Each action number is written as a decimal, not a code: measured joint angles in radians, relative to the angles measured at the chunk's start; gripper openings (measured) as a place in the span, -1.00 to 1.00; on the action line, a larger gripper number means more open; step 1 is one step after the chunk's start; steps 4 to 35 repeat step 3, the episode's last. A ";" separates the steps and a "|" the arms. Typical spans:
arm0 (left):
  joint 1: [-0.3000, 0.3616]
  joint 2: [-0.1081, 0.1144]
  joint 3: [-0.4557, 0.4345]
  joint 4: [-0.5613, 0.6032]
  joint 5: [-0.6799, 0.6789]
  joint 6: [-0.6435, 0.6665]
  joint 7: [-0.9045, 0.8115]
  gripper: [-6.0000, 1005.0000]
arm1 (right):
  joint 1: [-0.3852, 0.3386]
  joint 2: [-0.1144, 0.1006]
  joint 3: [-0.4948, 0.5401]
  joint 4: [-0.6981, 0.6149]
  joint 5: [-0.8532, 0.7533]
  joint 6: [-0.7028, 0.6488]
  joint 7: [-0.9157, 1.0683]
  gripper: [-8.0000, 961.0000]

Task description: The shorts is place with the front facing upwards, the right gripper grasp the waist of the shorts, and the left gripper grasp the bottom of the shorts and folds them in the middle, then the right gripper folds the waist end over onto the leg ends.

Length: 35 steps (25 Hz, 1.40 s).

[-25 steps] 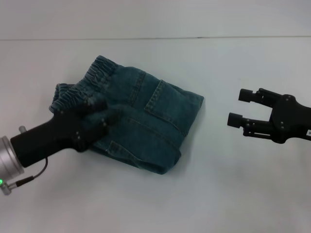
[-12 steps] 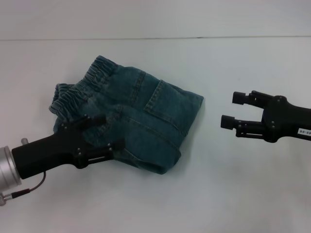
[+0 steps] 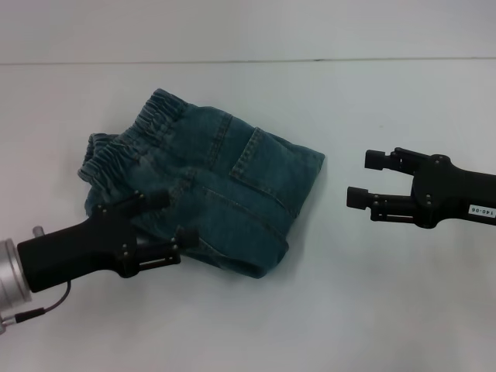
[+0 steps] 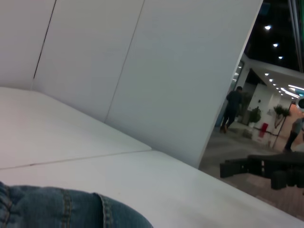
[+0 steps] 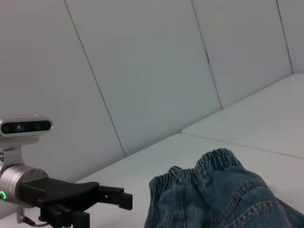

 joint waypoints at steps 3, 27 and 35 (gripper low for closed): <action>0.000 0.000 -0.001 0.004 0.013 0.001 -0.005 0.86 | 0.001 0.000 0.000 0.000 -0.001 0.000 0.000 0.95; 0.000 0.000 -0.001 0.004 0.013 0.001 -0.005 0.86 | 0.001 0.000 0.000 0.000 -0.001 0.000 0.000 0.95; 0.000 0.000 -0.001 0.004 0.013 0.001 -0.005 0.86 | 0.001 0.000 0.000 0.000 -0.001 0.000 0.000 0.95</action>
